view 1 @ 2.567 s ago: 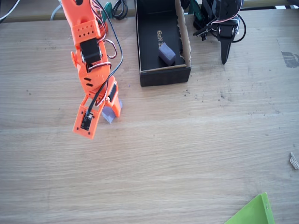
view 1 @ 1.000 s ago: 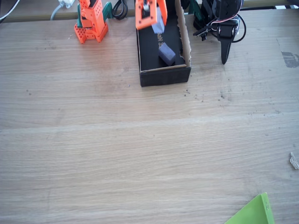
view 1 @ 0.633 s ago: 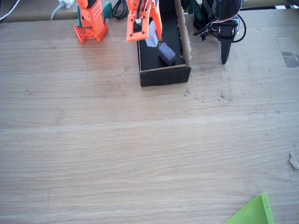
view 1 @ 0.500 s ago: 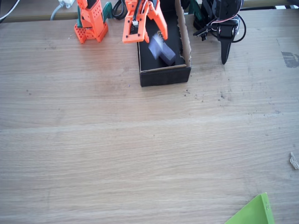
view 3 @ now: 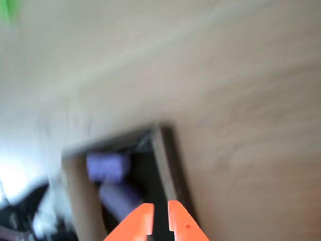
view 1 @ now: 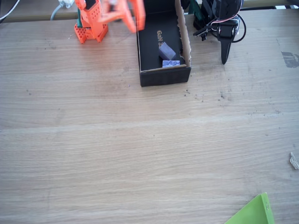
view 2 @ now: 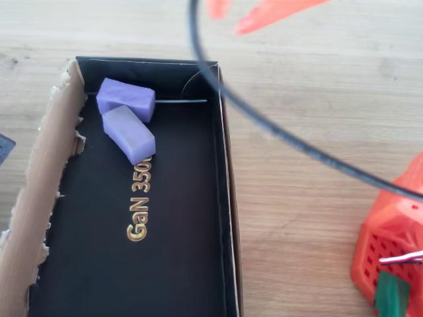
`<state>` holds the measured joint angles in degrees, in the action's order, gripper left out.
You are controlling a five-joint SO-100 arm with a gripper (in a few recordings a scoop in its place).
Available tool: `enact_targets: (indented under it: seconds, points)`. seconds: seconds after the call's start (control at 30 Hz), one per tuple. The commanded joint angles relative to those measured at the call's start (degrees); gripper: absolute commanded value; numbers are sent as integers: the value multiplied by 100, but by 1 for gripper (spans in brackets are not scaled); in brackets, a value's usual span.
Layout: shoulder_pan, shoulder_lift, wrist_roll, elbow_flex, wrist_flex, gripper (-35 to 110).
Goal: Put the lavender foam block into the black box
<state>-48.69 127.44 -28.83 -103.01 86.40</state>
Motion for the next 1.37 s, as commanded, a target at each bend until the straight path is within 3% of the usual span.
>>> enact_targets:
  seconds: [0.0, 0.1, 0.2, 0.5, 0.73, 0.93, 1.03, 1.23, 1.33]
  points:
    - [-2021, 1714, -237, -1081, -316, 0]
    - [-3226, 2575, 18, -1986, -1169, 0]
    - [-3700, 3437, 378, -2619, -1731, 0]
    - [-3480, 4386, 62, -3727, -1468, 0]
    - [-3665, 4658, 571, -4623, -1863, 0]
    - [-3876, 4676, 1116, -6038, -2804, 0]
    - [-3674, 4667, 1116, -6038, -2593, 0]
    - [-3735, 4676, 0, -6047, -1661, 0]
    - [-3858, 4676, 1143, -6047, -1424, 1]
